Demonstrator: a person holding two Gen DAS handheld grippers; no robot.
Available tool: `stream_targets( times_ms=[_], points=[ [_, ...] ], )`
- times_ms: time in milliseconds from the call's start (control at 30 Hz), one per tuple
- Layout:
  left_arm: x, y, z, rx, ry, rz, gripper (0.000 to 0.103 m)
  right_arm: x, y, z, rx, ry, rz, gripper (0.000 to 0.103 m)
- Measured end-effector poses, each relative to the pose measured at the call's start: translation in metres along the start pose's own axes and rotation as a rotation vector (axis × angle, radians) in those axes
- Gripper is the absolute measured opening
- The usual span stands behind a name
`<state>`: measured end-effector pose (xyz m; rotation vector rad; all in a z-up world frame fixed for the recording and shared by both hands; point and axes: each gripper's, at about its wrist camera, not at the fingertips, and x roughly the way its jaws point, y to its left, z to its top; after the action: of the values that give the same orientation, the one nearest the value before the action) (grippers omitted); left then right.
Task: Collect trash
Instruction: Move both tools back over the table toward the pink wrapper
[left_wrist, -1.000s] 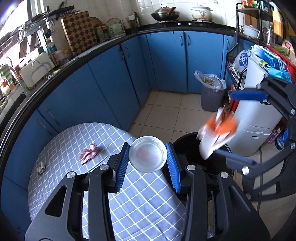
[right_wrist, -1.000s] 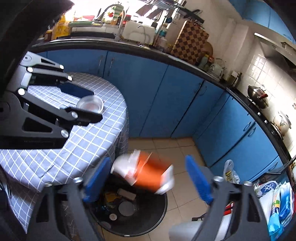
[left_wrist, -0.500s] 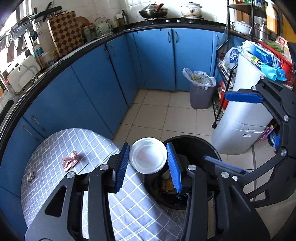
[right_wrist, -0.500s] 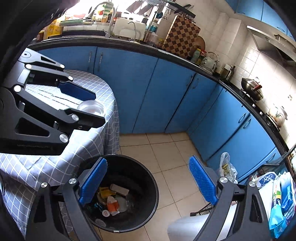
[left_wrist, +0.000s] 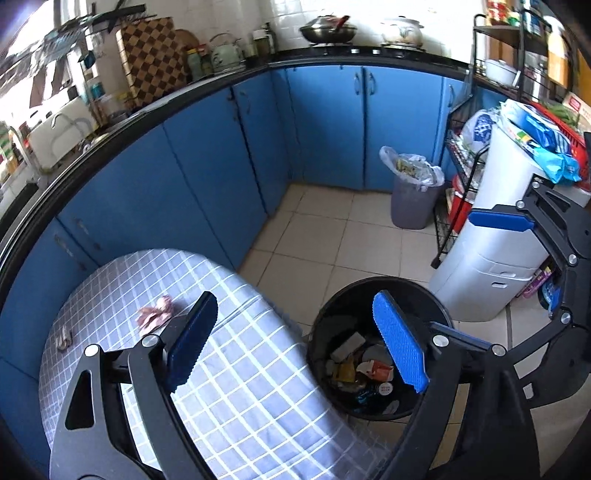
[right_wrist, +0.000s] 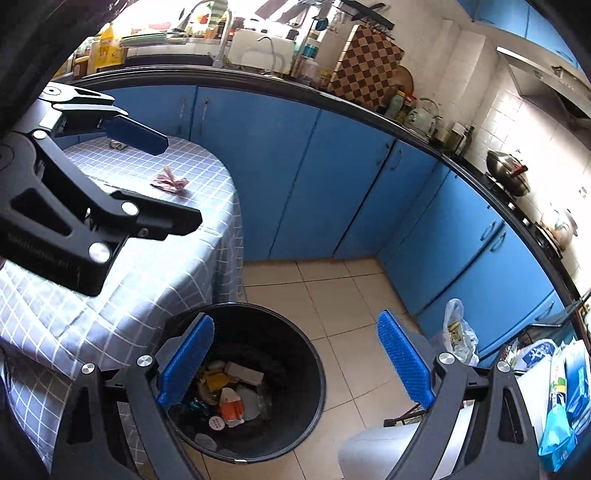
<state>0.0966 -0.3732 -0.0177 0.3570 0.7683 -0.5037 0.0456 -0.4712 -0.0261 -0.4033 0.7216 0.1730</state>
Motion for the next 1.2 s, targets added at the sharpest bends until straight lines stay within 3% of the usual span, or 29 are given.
stream_targets(
  times_ms=[433,667,933,1200],
  points=[
    [-0.032,0.099,-0.047,-0.098,-0.022,0.127,0.087,0.009,0.064,0.054,-0.084,-0.039,0.116,0.088],
    [-0.04,0.167,-0.084,-0.186,-0.004,0.214,0.089,0.031,0.122,0.09,-0.136,-0.038,0.199,0.088],
    [-0.033,0.228,-0.123,-0.234,0.033,0.279,0.095,0.072,0.169,0.12,-0.18,0.013,0.257,0.088],
    [-0.006,0.286,-0.146,-0.312,0.078,0.308,0.096,0.138,0.181,0.148,-0.098,0.097,0.274,0.088]
  ],
)
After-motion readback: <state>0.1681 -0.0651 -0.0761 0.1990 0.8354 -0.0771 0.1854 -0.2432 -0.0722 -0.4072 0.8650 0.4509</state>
